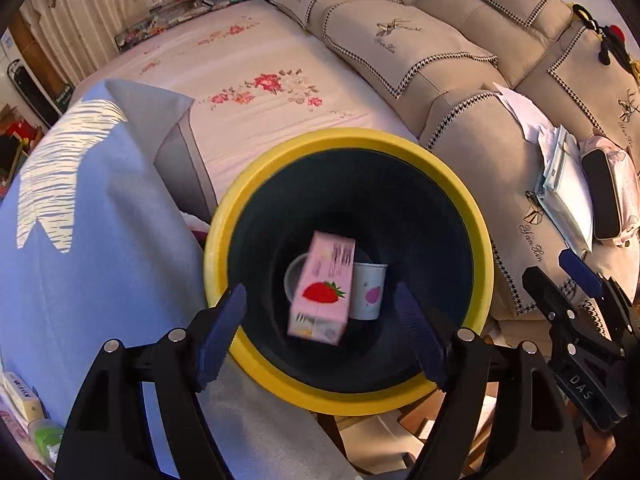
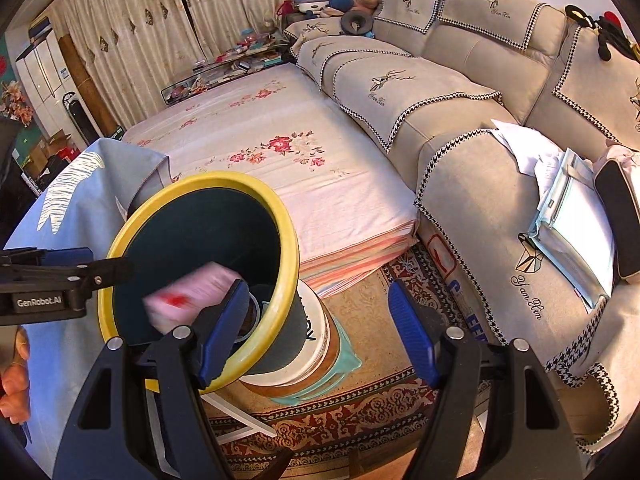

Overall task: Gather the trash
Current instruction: 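Carry the milk carton over the bin and open the left tool, then grasp the red snack bag with the right tool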

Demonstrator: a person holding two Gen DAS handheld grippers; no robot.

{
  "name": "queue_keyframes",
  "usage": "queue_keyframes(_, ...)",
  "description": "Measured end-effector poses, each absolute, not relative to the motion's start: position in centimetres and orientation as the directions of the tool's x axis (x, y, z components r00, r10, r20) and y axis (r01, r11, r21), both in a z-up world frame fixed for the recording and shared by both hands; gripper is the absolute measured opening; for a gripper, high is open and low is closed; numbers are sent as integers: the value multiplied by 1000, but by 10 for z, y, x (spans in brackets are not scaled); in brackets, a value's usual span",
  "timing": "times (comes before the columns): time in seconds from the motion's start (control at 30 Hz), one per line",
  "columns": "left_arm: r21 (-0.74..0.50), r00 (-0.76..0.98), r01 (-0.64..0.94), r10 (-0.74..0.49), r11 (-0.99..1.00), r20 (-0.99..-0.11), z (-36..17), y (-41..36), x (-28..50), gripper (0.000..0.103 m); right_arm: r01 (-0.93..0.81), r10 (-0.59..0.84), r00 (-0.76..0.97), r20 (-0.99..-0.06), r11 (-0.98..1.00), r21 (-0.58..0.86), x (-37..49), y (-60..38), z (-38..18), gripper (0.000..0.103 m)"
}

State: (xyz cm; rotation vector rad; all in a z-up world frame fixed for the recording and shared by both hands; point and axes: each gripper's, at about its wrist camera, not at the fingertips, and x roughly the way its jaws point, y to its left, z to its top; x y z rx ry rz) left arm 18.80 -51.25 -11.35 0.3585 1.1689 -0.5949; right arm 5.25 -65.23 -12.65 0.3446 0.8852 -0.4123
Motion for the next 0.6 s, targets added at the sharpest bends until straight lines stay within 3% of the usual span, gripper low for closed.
queue_keyframes(0.23, -110, 337, 571, -354, 814, -873, -67, -462, 170, 77, 460, -190, 573, -798, 880, 121, 54, -639, -127, 68)
queue_keyframes(0.37, -103, 444, 551, -396, 828, -804, -36, -416, 145, 84, 435, -180, 585, -791, 893, 119, 57, -625, -121, 68)
queue_keyframes(0.6, -55, 629, 441, -352, 896, -693, 2, -315, 114, 88, 359, -150, 610, -778, 928, 102, 64, -579, -109, 68)
